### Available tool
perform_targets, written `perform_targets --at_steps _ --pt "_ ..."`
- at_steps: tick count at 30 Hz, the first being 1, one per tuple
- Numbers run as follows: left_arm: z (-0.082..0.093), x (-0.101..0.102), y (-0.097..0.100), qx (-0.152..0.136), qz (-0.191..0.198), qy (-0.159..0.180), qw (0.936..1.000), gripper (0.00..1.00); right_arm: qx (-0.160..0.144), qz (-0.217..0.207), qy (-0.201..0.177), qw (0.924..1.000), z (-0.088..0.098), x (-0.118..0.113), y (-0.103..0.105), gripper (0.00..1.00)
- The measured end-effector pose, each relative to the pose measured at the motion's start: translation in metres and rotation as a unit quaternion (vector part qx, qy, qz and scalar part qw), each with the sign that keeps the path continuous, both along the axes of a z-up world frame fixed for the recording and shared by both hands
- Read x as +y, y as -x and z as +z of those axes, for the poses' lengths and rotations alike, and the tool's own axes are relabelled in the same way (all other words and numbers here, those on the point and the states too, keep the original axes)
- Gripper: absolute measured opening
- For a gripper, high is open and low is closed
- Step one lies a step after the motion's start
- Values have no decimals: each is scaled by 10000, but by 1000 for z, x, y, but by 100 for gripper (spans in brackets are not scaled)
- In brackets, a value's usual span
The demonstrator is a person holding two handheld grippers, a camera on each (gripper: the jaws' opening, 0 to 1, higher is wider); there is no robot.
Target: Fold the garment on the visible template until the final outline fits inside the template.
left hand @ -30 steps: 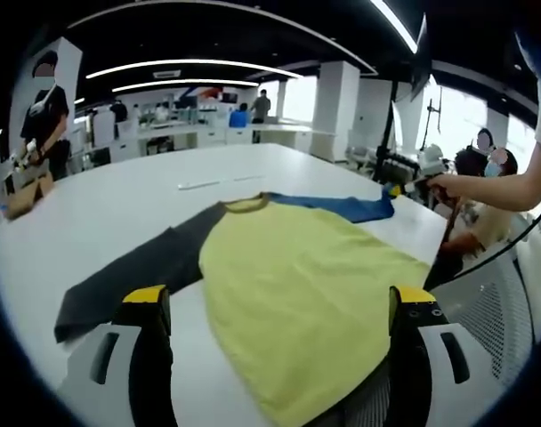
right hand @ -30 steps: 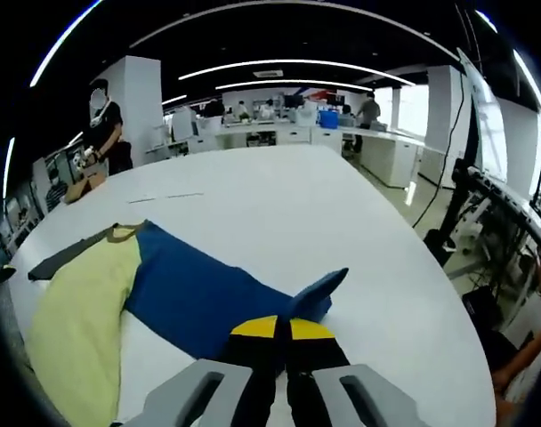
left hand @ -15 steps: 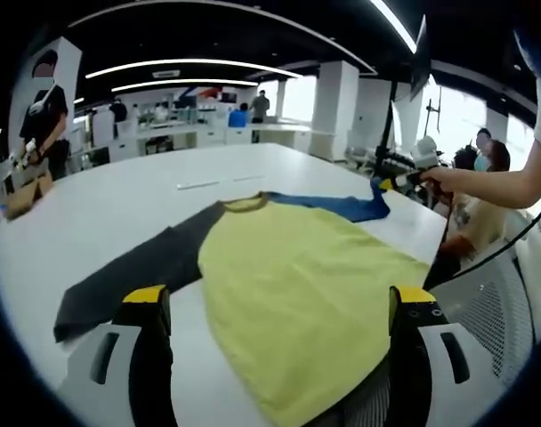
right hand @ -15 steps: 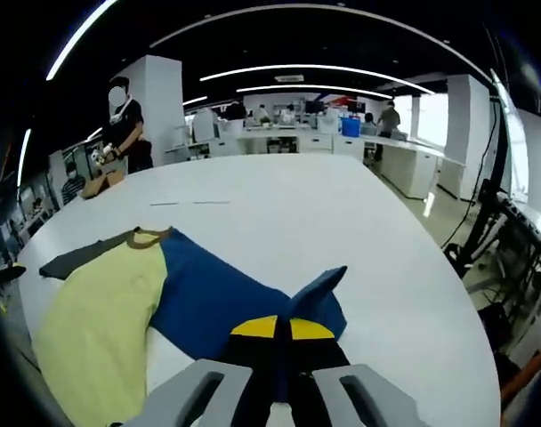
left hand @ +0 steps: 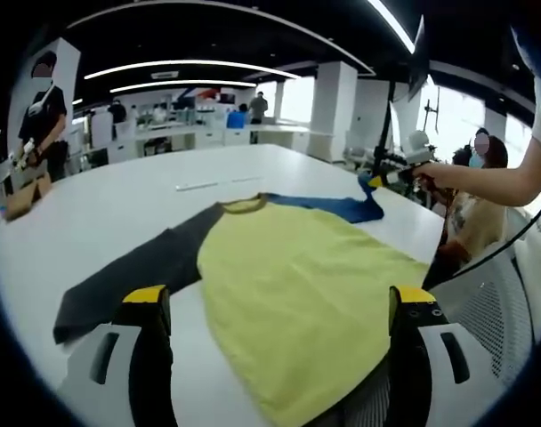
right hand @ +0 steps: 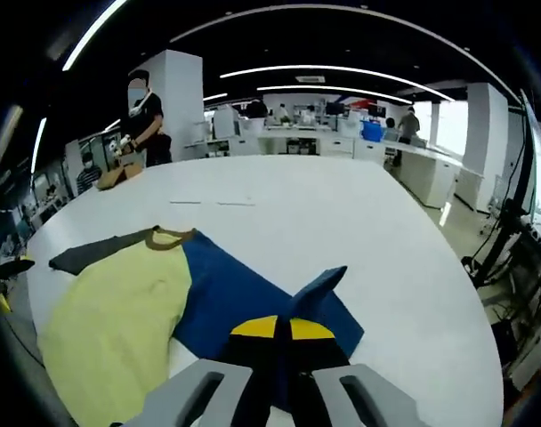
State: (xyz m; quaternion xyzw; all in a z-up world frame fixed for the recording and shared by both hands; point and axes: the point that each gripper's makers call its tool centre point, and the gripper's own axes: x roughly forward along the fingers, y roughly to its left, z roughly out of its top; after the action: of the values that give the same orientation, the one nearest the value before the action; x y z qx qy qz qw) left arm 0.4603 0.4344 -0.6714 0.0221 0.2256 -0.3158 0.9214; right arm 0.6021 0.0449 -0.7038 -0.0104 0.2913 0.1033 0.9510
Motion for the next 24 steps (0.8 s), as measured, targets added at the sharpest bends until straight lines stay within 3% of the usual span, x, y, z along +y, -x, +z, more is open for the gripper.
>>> perform_targets --at_steps 24 --pt "1 -3 3 -14 -99 5 10000 99 -26 510 -145 9986 10 40 -23 0"
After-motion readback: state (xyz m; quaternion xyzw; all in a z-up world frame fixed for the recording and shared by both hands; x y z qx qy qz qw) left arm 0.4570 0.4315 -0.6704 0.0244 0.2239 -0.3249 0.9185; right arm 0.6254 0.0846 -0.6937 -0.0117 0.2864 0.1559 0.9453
